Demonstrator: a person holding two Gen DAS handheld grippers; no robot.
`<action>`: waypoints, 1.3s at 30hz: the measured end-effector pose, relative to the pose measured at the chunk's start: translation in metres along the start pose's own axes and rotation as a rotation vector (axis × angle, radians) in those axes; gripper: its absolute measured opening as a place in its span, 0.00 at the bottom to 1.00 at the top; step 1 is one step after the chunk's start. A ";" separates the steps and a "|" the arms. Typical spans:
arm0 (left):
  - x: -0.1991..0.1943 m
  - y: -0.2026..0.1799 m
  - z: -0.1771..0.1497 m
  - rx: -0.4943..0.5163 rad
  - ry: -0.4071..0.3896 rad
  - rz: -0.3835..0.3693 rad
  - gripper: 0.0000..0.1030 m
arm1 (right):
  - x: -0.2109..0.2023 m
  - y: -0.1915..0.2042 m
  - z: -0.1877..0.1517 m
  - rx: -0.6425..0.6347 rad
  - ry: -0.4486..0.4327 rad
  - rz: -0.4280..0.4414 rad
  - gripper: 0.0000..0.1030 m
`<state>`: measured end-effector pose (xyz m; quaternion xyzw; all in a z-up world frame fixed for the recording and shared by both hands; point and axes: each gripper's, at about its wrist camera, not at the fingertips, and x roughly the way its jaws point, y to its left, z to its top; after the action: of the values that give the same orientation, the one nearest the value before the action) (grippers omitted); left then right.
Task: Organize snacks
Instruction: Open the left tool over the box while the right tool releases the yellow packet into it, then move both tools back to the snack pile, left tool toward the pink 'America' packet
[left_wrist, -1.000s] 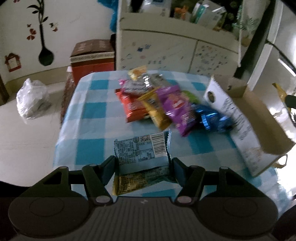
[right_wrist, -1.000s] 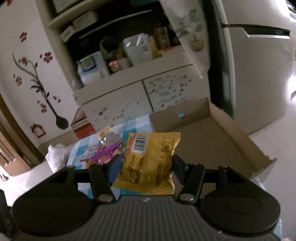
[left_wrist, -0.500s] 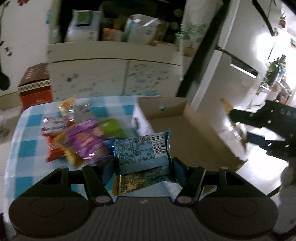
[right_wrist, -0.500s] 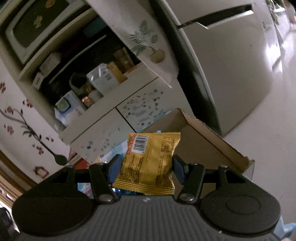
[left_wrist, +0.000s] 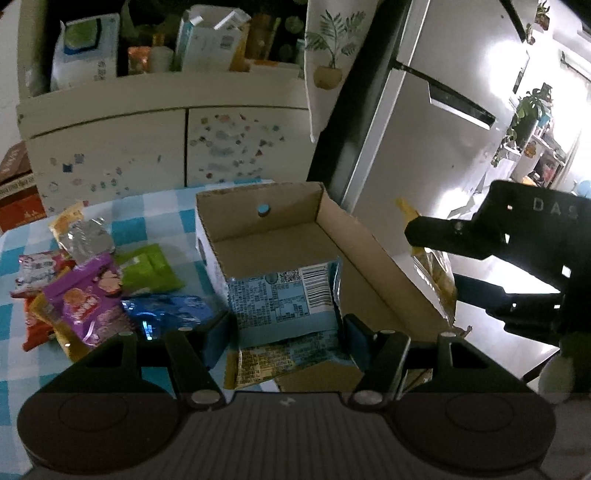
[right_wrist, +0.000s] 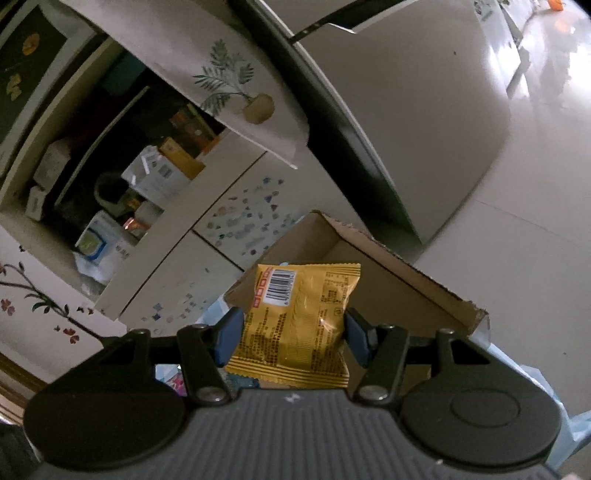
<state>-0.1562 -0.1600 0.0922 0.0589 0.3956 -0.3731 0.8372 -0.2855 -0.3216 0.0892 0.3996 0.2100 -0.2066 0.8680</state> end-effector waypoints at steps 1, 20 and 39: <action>0.003 -0.001 0.000 -0.001 0.005 -0.003 0.69 | 0.002 -0.001 0.001 0.004 0.002 -0.005 0.59; 0.009 -0.028 0.005 0.140 0.008 0.088 0.96 | 0.006 -0.005 0.002 0.051 -0.006 -0.041 0.74; 0.000 0.001 0.007 0.123 0.029 0.127 0.96 | 0.017 0.009 -0.002 -0.013 0.019 -0.047 0.75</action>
<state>-0.1514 -0.1617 0.0967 0.1407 0.3795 -0.3419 0.8481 -0.2669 -0.3173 0.0845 0.3910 0.2287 -0.2217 0.8635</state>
